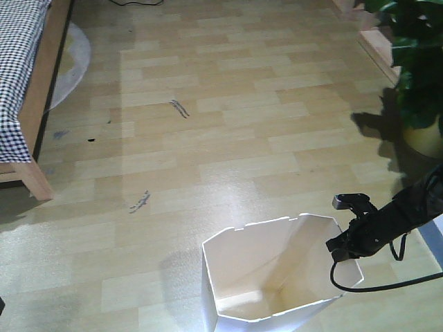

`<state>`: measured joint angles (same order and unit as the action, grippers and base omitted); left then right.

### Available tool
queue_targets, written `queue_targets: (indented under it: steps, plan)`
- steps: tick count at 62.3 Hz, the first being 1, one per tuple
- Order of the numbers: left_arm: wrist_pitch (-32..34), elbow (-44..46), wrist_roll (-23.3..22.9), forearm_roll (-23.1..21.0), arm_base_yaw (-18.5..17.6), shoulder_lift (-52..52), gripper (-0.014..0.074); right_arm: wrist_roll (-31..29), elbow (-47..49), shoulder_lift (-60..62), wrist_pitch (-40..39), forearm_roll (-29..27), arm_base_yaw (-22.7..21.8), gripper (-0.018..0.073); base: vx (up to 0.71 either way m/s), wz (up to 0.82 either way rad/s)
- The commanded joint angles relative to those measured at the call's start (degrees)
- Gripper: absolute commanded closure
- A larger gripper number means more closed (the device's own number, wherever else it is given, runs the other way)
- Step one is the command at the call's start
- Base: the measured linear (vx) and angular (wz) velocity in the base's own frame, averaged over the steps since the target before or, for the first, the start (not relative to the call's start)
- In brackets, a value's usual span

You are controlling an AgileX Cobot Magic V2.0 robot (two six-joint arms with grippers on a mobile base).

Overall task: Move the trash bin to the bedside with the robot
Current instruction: 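Hold the bin with the right gripper while the base turns toward the bed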

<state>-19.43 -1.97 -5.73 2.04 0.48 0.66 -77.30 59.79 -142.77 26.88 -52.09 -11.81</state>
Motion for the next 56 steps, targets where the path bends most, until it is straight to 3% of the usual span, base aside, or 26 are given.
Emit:
queue_targets:
  steps: [1, 56]
  plan:
    - [4.2, -0.2, -0.2, -0.1, 0.0, -1.0, 0.0603, -0.2, 0.3, 4.3, 8.9, -2.0, -0.2, 0.0561, 0.23, 0.30]
    - [4.2, -0.2, -0.2, -0.1, 0.0, -1.0, 0.0603, -0.2, 0.3, 4.3, 9.0, -2.0, -0.2, 0.0561, 0.30, 0.14]
